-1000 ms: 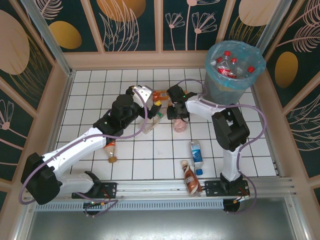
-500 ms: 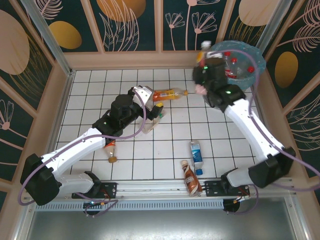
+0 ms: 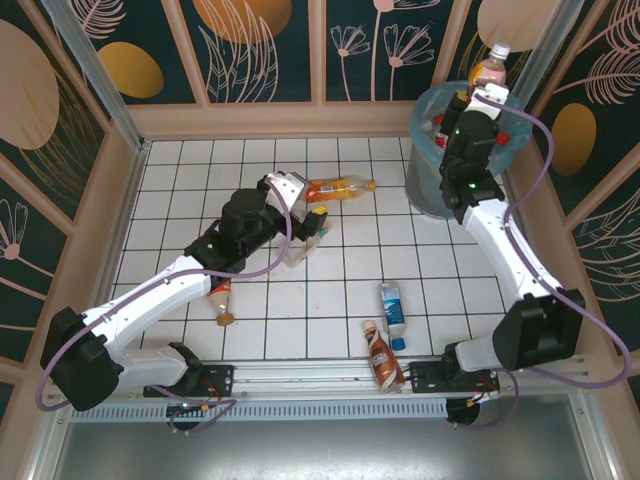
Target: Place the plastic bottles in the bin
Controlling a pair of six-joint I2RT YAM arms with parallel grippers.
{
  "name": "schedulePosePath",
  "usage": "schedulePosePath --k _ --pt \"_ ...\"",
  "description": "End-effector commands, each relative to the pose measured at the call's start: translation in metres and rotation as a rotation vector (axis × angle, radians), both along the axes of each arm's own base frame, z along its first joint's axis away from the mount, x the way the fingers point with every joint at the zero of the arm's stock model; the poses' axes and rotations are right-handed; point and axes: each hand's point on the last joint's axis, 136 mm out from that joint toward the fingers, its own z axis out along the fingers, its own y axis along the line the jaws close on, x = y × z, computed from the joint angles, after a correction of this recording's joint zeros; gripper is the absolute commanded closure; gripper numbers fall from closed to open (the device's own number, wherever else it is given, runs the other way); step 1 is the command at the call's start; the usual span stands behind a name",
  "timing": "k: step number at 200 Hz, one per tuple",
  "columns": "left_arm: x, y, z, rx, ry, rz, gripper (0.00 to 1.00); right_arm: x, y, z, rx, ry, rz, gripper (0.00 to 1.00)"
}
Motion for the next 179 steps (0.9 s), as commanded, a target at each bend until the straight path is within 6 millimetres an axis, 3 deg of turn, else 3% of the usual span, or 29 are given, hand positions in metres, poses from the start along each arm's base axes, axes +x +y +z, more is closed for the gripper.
schedulePosePath --k 1,18,36,65,83,117,179 --pt "0.001 -0.001 0.026 -0.063 -0.047 -0.004 0.03 -0.002 -0.009 0.012 -0.043 -0.081 -0.048 0.47" --pt "0.001 -0.001 0.027 -0.063 -0.047 -0.003 0.03 -0.004 -0.01 0.009 -0.049 -0.073 -0.047 0.44" --pt "0.001 -0.001 0.027 -0.064 -0.047 -0.004 0.03 -0.007 -0.012 0.008 -0.05 -0.064 -0.045 0.32" --pt "0.001 -0.002 0.026 -0.064 -0.046 -0.006 0.03 -0.004 -0.013 0.001 -0.057 -0.026 -0.027 0.23" --pt "0.001 -0.002 0.026 -0.063 -0.046 -0.007 0.03 -0.003 -0.013 0.001 -0.061 -0.015 -0.016 0.27" --pt "0.002 -0.002 0.024 -0.062 -0.042 -0.008 0.03 -0.003 -0.016 0.002 -0.053 -0.022 -0.041 0.46" --pt "0.002 0.0 0.025 -0.056 -0.05 0.001 0.03 -0.002 -0.011 0.007 -0.022 -0.022 -0.02 0.44"
